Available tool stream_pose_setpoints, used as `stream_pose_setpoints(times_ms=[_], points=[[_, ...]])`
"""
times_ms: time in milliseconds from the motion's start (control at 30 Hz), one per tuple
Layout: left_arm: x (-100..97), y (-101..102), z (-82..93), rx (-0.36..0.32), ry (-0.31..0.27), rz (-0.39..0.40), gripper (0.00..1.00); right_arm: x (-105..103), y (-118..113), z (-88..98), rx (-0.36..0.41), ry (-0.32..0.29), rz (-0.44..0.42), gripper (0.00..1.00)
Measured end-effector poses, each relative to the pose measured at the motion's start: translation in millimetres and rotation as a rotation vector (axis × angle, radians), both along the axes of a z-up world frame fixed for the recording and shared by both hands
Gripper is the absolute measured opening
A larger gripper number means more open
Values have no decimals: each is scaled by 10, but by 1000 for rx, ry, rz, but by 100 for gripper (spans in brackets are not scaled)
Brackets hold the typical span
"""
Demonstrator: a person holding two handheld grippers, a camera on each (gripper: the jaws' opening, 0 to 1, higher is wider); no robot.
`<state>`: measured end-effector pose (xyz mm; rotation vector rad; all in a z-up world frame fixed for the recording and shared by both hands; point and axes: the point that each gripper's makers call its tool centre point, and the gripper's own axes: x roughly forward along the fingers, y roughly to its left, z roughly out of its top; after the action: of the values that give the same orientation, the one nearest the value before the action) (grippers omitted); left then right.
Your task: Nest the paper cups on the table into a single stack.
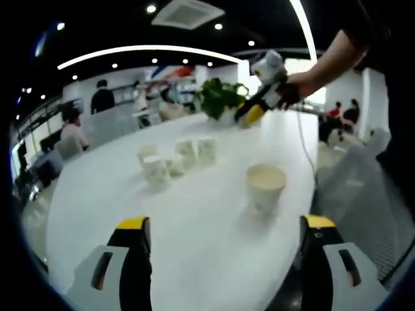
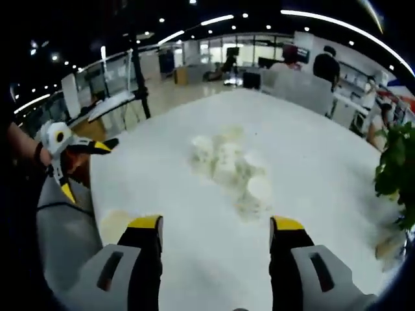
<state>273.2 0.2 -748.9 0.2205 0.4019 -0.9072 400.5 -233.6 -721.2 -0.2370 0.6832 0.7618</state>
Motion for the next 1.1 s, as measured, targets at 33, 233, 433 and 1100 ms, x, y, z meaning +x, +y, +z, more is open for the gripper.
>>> stream_pose_setpoints(times_ms=[33,233,433,1100], points=[[-1,4,-9,-1,4,2,96,11,-22,-18,-7,1,-4,66],[-6,12,-13,1,5,8,96,74,-97,-40,-12,-5,-35,78],[-16,0,-21,-1,8,9,96,91,-128,-71,-25,-6,-41,85],[-3,29,-20,1,10,20,96,242,-156,-176,-50,-17,-68,100]])
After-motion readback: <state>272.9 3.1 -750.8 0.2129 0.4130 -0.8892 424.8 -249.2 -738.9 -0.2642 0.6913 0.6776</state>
